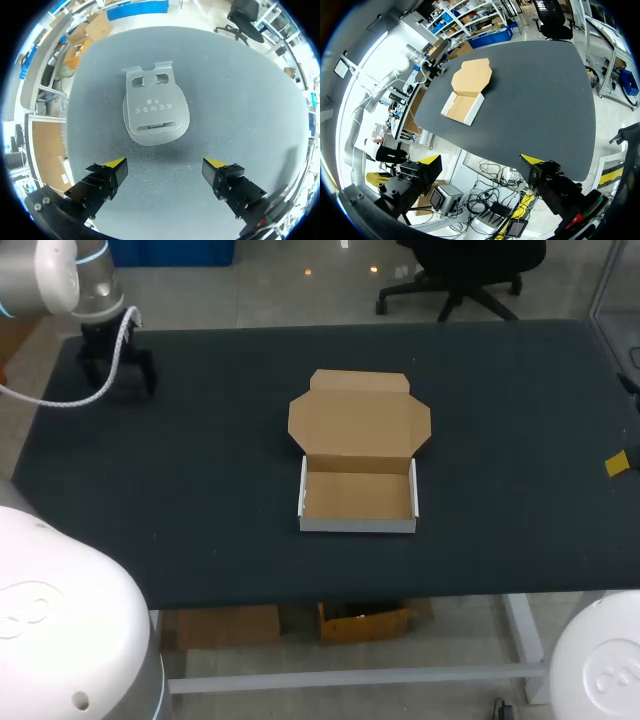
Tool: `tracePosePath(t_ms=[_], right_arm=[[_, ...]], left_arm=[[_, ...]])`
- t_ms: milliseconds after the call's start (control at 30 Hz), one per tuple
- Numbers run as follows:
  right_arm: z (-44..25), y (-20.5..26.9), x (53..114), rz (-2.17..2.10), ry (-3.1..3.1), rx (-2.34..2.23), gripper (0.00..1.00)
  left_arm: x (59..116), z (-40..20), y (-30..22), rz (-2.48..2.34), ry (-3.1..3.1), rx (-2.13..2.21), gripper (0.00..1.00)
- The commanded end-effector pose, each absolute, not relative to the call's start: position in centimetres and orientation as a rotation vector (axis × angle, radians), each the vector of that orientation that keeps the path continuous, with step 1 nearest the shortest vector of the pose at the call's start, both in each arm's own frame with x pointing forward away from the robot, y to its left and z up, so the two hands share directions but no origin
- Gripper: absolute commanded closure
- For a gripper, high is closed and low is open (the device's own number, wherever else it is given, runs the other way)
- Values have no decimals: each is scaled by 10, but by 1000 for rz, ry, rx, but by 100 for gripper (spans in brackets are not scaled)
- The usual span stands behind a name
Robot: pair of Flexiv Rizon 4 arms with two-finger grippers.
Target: Assemble the packaging by folding the flat box into shape, placing the metal phone stand inside, and closing the box properly
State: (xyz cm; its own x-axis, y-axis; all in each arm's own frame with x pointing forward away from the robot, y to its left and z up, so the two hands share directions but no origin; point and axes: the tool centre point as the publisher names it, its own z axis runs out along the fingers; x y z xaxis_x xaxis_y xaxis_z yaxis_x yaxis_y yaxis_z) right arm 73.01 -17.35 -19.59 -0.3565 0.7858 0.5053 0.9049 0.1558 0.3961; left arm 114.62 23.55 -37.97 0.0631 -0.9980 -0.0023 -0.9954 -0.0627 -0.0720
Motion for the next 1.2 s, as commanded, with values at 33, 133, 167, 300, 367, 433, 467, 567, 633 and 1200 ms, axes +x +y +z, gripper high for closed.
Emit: tracePosePath(t_ms=[33, 133, 167, 300, 367, 433, 467, 567, 633, 1200], right_arm=[[-195, -174, 730, -980, -2243, -1662, 0], [-195, -174, 730, -980, -2243, -1662, 0], [-195, -174, 730, -980, -2243, -1662, 0], [-195, -174, 730, -980, -2243, -1662, 0], [-195, -174, 730, -980, -2243, -1662, 0], [-195, -174, 730, -980, -2243, -1662, 0], [-195, -174, 730, -980, -2243, -1662, 0], [-195, -174, 730, -980, -2243, -1662, 0], [-195, -174, 730, -980, -2243, -1662, 0], [-195, -174, 730, -980, -2243, -1662, 0]], left_arm=[[1152, -383, 237, -63, 2117, -2259, 0], [1153, -386, 237, -59, 2119, -2260, 0], [1154, -386, 237, -59, 2121, -2260, 0], [1156, -389, 237, -56, 2120, -2260, 0], [1157, -389, 237, -58, 2117, -2262, 0], [1158, -389, 238, -58, 2113, -2264, 0], [1158, -389, 238, -57, 2110, -2265, 0], [1160, -391, 238, -49, 2104, -2267, 0], [1160, -392, 238, -46, 2102, -2268, 0], [1164, -394, 237, -46, 2080, -2288, 0]])
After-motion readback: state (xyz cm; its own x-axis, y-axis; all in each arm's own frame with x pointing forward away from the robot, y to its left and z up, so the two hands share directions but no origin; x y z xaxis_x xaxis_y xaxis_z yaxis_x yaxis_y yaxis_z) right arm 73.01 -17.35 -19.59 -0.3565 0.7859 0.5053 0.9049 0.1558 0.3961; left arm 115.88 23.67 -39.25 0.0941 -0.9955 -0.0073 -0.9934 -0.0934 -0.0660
